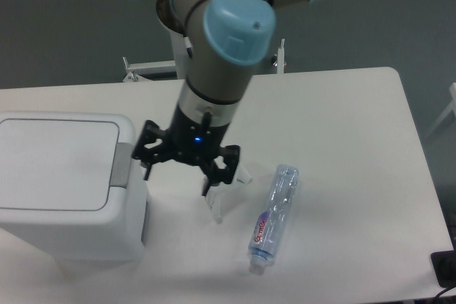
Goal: Open the trash can
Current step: 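Move the gripper across the table to the trash can lid's edge, then push the gripper against the lid edge to flip the lid open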
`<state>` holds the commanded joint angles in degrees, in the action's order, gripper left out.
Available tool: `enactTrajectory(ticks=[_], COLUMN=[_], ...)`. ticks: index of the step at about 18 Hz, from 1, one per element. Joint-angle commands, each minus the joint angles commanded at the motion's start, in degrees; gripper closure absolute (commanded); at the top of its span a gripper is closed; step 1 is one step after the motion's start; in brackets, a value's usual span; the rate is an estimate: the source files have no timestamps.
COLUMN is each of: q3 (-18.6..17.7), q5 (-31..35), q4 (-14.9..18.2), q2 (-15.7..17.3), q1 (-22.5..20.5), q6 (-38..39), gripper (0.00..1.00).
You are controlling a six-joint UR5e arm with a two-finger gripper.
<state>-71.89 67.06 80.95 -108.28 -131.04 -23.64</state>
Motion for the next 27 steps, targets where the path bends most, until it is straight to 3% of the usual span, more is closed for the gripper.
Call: enactTrajectory(ticks=[7, 22, 27], q3=[-3.7, -3.5, -3.5], q5=[0.4, -0.3, -0.2], q4=[-0.2, -0.5, -2.2], q2=[2.6, 2.0, 1.6], q1=[0.2, 0.5, 0.5], q6=[0.1, 0.2, 0.7], gripper=[0.00, 0.00, 0.00])
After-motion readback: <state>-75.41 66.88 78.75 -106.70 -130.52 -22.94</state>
